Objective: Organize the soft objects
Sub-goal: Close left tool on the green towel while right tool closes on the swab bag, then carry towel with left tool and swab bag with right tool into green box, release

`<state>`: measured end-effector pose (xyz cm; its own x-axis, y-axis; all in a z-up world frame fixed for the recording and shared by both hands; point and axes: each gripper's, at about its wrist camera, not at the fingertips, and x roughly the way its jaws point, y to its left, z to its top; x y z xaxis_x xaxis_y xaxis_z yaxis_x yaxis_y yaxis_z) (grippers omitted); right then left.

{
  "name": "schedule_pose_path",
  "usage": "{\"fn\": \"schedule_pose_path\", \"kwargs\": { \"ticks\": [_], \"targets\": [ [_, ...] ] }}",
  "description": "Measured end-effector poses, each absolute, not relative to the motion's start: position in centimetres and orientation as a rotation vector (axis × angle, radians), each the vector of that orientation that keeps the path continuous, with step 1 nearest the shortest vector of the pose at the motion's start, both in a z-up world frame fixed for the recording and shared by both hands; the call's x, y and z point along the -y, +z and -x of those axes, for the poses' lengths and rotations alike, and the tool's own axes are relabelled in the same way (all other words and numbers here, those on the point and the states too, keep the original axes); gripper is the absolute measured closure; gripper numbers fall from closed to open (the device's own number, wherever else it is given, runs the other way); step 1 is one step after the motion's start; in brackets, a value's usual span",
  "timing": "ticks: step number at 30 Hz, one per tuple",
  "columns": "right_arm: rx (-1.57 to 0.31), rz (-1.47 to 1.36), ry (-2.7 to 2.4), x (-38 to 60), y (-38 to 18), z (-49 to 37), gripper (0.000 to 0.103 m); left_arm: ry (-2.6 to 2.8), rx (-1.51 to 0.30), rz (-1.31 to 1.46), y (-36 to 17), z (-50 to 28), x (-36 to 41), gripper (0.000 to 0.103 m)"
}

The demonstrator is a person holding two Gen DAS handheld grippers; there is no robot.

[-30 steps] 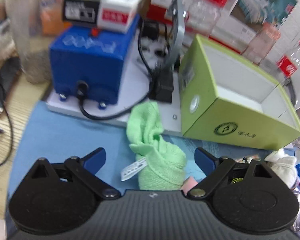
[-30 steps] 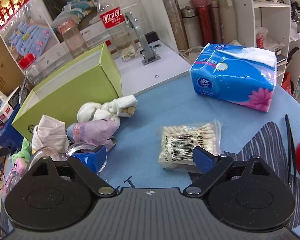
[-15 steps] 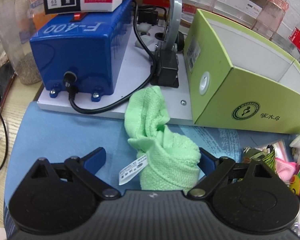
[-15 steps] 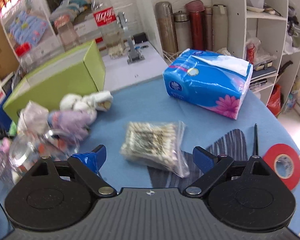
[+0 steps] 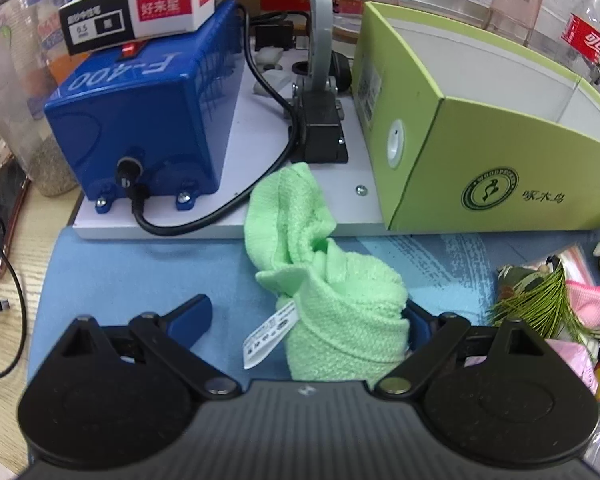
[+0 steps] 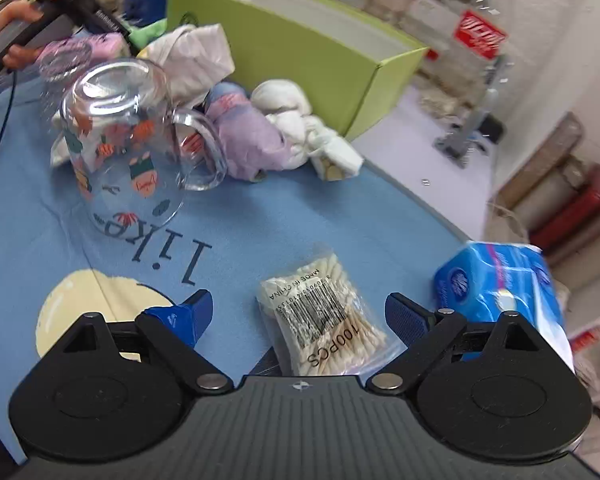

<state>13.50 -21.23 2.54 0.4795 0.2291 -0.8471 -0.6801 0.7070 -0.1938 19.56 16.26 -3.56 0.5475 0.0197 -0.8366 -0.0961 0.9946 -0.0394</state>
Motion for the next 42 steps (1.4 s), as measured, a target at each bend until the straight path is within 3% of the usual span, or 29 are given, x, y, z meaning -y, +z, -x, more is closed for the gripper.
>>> {"fn": "schedule_pose_path", "kwargs": {
  "ticks": [7,19,20,21,23,25,26,27,36,42],
  "targets": [
    [-1.041,0.385,0.739,23.0,-0.1,-17.5,0.018,0.058,-1.004,0.069,-3.5,-19.9,-16.4,0.012],
    [-1.003,0.333,0.681,23.5,-0.3,-17.2,0.014,0.005,-0.977,0.040,-3.7,-19.9,-16.6,0.014],
    [-1.003,0.322,0.659,23.9,-0.3,-17.1,0.015,0.005,-0.965,0.036,-3.6,-19.8,-16.6,0.022],
    [-1.000,0.307,0.628,24.0,-0.2,-16.8,0.017,0.002,-0.944,0.038,-3.3,-19.5,-16.7,0.041],
    [-0.987,0.268,0.566,24.1,0.0,-15.8,0.024,-0.015,-0.939,0.067,-2.6,-19.0,-17.1,0.062],
    [-0.958,0.247,0.551,24.0,0.5,-14.7,0.044,-0.038,-0.940,0.147,-2.3,-18.6,-18.0,0.065],
    [-0.950,0.229,0.548,24.1,0.8,-14.3,0.066,-0.029,-0.934,0.162,-2.1,-18.3,-18.4,0.065],
    [-0.946,0.214,0.532,24.2,1.0,-13.9,0.073,-0.018,-0.926,0.169,-2.0,-17.8,-18.7,0.065],
    [-0.866,0.088,0.491,24.7,4.6,-12.4,0.078,-0.012,-0.813,0.241,2.6,-13.5,-21.9,0.066],
    [-0.732,0.059,0.533,22.7,10.1,-14.9,0.078,-0.106,-0.717,0.226,7.9,-15.9,-20.1,0.066]
  ]
}}
